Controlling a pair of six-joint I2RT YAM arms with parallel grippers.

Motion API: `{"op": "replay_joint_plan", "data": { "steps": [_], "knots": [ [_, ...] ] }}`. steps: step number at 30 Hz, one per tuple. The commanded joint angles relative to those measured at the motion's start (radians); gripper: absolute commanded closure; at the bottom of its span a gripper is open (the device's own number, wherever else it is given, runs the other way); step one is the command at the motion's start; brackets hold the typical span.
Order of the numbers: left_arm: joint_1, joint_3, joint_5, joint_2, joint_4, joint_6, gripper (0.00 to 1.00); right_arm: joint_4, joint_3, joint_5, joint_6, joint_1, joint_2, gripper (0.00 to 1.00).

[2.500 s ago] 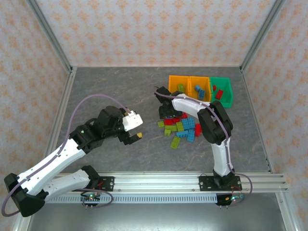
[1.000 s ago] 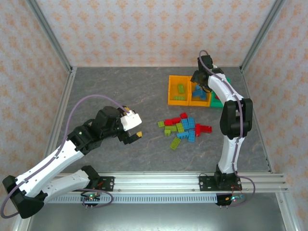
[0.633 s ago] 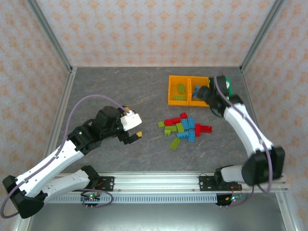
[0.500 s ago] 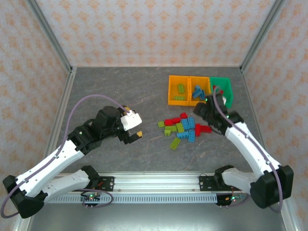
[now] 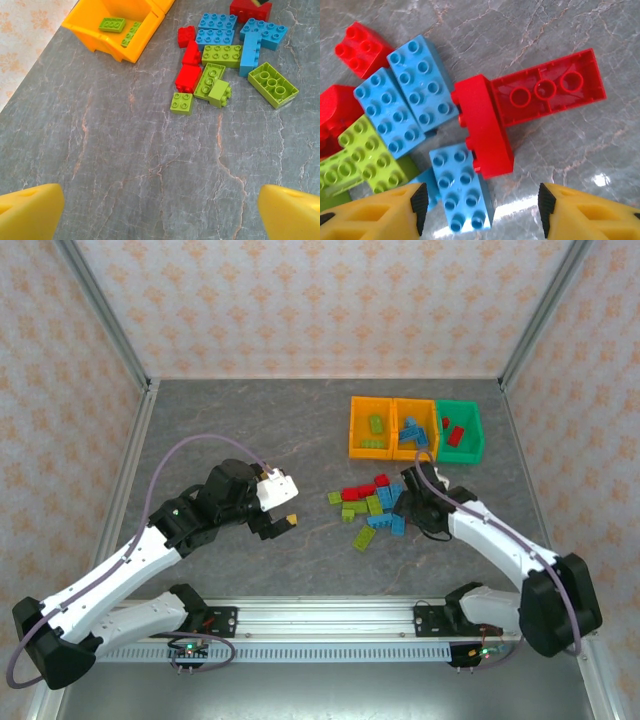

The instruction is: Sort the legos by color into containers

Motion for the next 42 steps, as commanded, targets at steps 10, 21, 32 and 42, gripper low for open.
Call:
{"op": "replay_joint_plan", "data": {
  "steps": [10,21,32,42],
  "knots": [
    [0.006,-0.018,-0.015,-0.014,0.018,-0.017,0.00,0.187,-0.050,-0.020,-0.024,-0.065,0.160,0.54],
    [0.005,-0.018,-0.019,-0.011,0.019,-0.015,0.00,0.147,-0.060,-0.004,-0.076,-0.065,0.127,0.72],
    [0.006,-0.017,-0.017,-0.008,0.020,-0.015,0.00,-0.003,0.095,0.148,-0.124,-0.074,-0.173,0.77],
    [0.006,-0.014,-0.003,-0.017,0.019,-0.023,0.00,0.123,0.499,0.023,-0.291,-0.417,0.254,0.79]
  ]
}}
